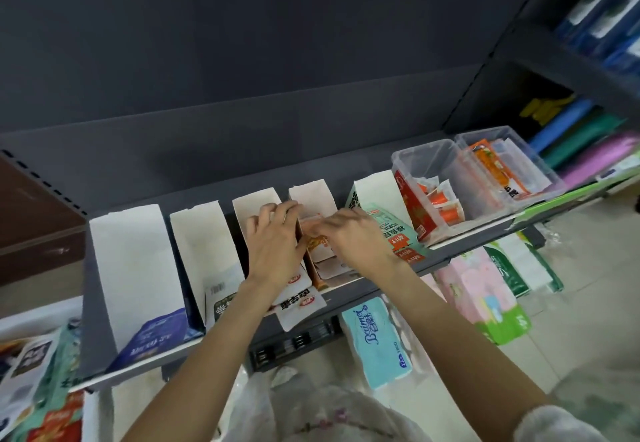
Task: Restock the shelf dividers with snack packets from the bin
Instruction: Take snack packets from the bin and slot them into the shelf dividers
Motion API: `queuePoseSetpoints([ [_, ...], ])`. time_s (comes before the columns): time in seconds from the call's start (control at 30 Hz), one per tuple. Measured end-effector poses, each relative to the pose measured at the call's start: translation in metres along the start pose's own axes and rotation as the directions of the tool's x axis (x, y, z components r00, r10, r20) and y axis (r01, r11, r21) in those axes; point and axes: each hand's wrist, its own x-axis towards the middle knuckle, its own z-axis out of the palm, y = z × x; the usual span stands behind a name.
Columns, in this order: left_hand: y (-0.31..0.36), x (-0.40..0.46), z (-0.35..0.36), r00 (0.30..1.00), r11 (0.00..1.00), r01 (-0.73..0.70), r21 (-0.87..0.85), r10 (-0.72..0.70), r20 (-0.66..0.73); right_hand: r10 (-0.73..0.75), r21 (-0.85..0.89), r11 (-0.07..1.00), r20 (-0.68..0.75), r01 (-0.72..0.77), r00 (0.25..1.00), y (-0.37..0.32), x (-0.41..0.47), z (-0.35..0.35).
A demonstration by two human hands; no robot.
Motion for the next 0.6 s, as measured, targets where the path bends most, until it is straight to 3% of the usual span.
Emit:
queuePoseSetpoints([
  [0.1, -0.003, -0.002, 0.001, 1.000, 1.000, 0.002, -0.028, -0.002, 0.021, 0.031, 0.101, 0.994, 0.072, -0.038, 0.997, -0.004, -0.015, 0.001],
  [0.23, 0.002, -0.017, -0.014, 0.996, 0.970, 0.038, -0.239, -0.055, -0.064, 0.244, 0.428, 0.883, -0.071, -0.192, 0.967, -0.010, -0.039, -0.019],
  [0.3, 0.003, -0.035, -0.030, 0.982, 0.916, 0.111, -0.386, -0.160, -0.096, 0.292, 0.545, 0.822, -0.155, -0.164, 0.944, -0.019, -0.050, -0.031],
  [0.4, -0.006, -0.075, -0.054, 0.960, 0.875, 0.161, -0.456, -0.246, -0.133, 0.198, 0.647, 0.762, -0.225, -0.006, 0.954, -0.043, -0.061, -0.042],
  [0.6, -0.060, -0.196, -0.085, 0.922, 0.910, 0.308, -0.276, -0.357, -0.150, -0.188, 0.704, 0.670, -0.147, 0.236, 0.971, -0.131, -0.063, -0.026],
])
